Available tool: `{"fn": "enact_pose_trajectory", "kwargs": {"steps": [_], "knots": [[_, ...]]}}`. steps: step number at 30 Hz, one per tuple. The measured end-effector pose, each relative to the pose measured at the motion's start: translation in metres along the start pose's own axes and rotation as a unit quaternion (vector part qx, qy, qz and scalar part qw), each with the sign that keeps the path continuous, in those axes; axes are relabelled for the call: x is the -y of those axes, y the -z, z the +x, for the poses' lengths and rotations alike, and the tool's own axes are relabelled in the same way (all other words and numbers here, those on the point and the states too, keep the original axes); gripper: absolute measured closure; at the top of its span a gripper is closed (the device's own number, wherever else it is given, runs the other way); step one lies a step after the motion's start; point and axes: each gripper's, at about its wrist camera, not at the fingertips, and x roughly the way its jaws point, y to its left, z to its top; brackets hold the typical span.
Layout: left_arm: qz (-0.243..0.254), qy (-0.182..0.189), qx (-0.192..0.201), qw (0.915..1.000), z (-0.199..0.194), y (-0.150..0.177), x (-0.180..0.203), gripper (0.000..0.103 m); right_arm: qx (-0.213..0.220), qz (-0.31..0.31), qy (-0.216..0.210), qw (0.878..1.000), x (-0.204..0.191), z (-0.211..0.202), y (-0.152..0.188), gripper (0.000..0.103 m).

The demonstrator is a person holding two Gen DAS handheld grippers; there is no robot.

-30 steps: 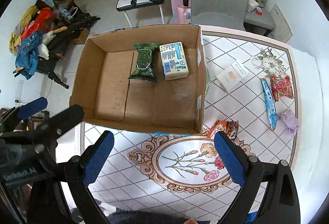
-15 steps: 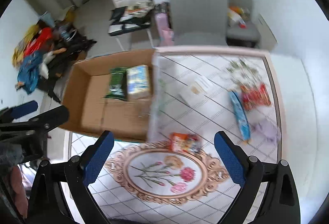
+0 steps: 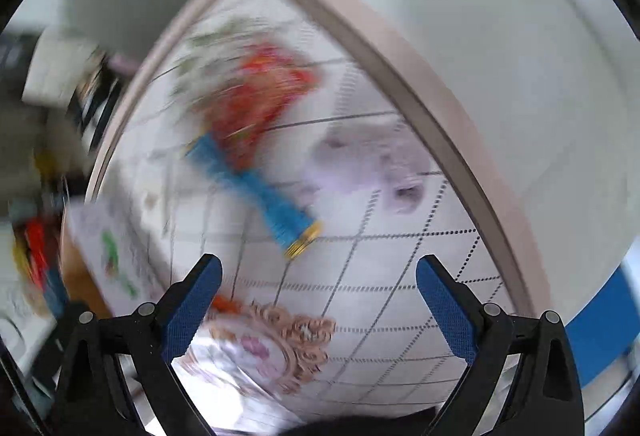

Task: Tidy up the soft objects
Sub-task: 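Grasp the blue stick snack with left gripper while right grasps lavender cloth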

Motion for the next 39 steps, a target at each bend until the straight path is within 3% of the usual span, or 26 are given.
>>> {"fn": "enact_pose_trajectory", "kwargs": {"steps": [7, 11, 12, 13, 15, 17, 19, 21, 23, 25, 26, 31, 34, 35, 36, 38, 39], "knots": [[-0.010, 0.003, -0.078, 0.9969, 0.069, -0.026, 0.023, 0.001, -0.032, 0.137, -0.068, 0.988, 0.034, 0.065, -0.037, 0.011], [0.001, -0.013, -0.105, 0.9944, 0.095, -0.031, 0.027, 0.001, -0.040, 0.148, -0.057, 0.986, 0.039, 0.078, -0.048, 0.037], [0.006, -0.014, -0.111, 0.9937, 0.101, -0.031, 0.029, 0.001, -0.038, 0.129, -0.047, 0.990, 0.037, 0.075, -0.052, 0.041], [0.008, -0.015, -0.118, 0.9929, 0.106, -0.031, 0.031, 0.001, -0.034, 0.079, -0.017, 0.996, 0.029, 0.071, -0.053, 0.057], [0.012, -0.006, -0.130, 0.9914, 0.117, -0.030, 0.035, 0.001, -0.034, -0.033, 0.055, 0.997, 0.008, 0.066, -0.052, 0.057], [0.016, 0.000, -0.144, 0.9894, 0.130, -0.029, 0.043, 0.001, -0.024, -0.107, 0.121, 0.987, -0.002, 0.063, -0.047, 0.057], [0.019, 0.009, -0.159, 0.9870, 0.144, -0.028, 0.053, 0.001, -0.012, -0.139, 0.141, 0.980, -0.005, 0.061, -0.044, 0.052], [0.017, 0.009, -0.166, 0.9860, 0.157, -0.029, 0.060, 0.001, -0.011, -0.146, 0.157, 0.977, -0.004, 0.062, -0.043, 0.040], [0.013, 0.013, -0.165, 0.9861, 0.167, -0.031, 0.065, 0.002, -0.005, -0.149, 0.150, 0.977, -0.006, 0.063, -0.043, 0.022], [0.014, 0.003, -0.158, 0.9874, 0.173, -0.035, 0.069, 0.012, -0.010, -0.141, 0.161, 0.977, -0.005, 0.068, -0.043, 0.022], [0.018, -0.006, -0.157, 0.9874, 0.177, -0.035, 0.071, 0.026, -0.014, -0.132, 0.155, 0.979, -0.003, 0.072, -0.042, 0.022], [0.057, -0.053, -0.142, 0.9868, 0.178, -0.036, 0.082, 0.048, -0.014, -0.114, 0.147, 0.982, 0.004, 0.084, -0.043, 0.022], [0.063, -0.058, -0.135, 0.9872, 0.174, -0.037, 0.083, 0.062, -0.013, -0.106, 0.138, 0.985, 0.015, 0.092, -0.038, 0.023], [0.064, -0.059, -0.133, 0.9873, 0.173, -0.038, 0.083, 0.071, -0.014, -0.104, 0.138, 0.985, 0.016, 0.095, -0.036, 0.025], [0.067, -0.060, -0.133, 0.9871, 0.171, -0.039, 0.082, 0.079, -0.004, -0.106, 0.147, 0.983, 0.015, 0.095, -0.033, 0.031], [0.069, -0.057, -0.134, 0.9869, 0.169, -0.039, 0.079, 0.082, 0.017, -0.116, 0.161, 0.980, 0.014, 0.092, -0.027, 0.063], [0.069, -0.056, -0.133, 0.9871, 0.167, -0.041, 0.077, 0.085, 0.018, -0.113, 0.155, 0.981, 0.013, 0.092, -0.024, 0.063]]}}
